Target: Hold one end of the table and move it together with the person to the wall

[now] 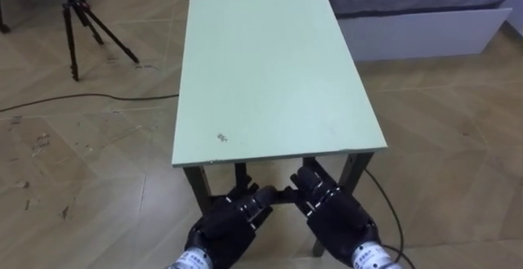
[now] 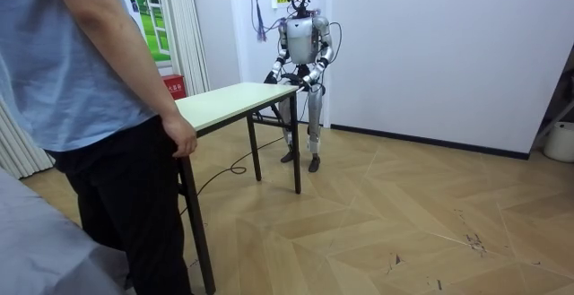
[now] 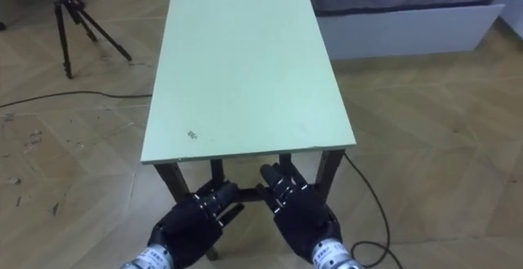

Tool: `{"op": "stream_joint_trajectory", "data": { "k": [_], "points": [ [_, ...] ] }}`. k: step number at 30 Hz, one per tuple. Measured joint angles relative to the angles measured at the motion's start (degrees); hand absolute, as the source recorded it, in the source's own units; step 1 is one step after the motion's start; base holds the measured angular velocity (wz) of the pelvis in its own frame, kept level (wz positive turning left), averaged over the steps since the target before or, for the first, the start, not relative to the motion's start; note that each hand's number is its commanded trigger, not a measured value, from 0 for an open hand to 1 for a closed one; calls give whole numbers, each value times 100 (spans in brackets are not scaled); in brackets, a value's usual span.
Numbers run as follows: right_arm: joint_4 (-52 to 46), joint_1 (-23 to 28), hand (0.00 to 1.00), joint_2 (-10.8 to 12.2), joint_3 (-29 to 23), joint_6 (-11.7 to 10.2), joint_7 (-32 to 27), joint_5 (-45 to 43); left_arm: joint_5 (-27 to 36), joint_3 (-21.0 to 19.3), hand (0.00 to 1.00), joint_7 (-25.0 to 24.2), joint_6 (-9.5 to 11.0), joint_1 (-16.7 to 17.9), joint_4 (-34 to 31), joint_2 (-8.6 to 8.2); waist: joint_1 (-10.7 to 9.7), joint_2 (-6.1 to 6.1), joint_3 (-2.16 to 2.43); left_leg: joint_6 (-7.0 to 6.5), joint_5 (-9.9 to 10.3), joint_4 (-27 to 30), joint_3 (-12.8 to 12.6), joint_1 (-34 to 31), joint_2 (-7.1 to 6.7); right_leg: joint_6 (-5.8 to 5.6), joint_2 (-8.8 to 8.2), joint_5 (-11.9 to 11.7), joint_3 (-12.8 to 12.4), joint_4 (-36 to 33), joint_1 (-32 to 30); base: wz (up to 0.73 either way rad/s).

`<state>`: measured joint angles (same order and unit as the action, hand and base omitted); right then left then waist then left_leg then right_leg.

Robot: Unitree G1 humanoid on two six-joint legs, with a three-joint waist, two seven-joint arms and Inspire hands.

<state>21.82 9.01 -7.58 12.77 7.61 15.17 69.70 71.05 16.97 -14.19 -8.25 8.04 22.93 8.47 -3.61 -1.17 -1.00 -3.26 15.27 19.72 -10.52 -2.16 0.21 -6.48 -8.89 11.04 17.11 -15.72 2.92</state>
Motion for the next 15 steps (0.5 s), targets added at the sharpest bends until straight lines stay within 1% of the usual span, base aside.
{"op": "stream_joint_trajectory", "data": {
  "k": [4,6,7,9,12,15],
  "points": [
    [-1,-5,0,-11,-77,2,-14,0,368,-328,0,292,-12,-17,-23,-10,90,-26,5,0,0,4,-12,23,1,2,2,0,5,16,22,0],
    [-2,-9,0,-9,-105,6,-14,-1,374,-481,0,402,-13,-24,-52,-10,98,-60,-6,0,0,-5,-12,84,0,3,2,-1,23,25,95,0],
    [-3,-20,0,-12,-116,11,-15,-6,377,-550,0,468,-65,-26,-69,-9,100,-92,8,1,1,-15,-18,118,-1,3,1,-1,21,26,127,-4],
    [-3,-80,0,-32,-116,18,-24,44,418,-570,0,597,-109,-41,-147,-10,131,-122,7,2,1,-58,-38,173,6,3,1,-1,-1,7,131,-9],
    [-17,-158,0,-150,-164,64,-36,257,826,-574,0,755,-160,-215,-163,-28,193,-138,18,3,0,-81,-56,193,19,4,14,0,-59,-4,134,-8],
    [-83,-170,0,-161,-299,62,-121,517,1046,-633,0,912,-183,-264,-300,-76,256,-135,17,5,-2,-122,-126,272,26,7,19,-1,-118,-2,158,-12]
  ]
}}
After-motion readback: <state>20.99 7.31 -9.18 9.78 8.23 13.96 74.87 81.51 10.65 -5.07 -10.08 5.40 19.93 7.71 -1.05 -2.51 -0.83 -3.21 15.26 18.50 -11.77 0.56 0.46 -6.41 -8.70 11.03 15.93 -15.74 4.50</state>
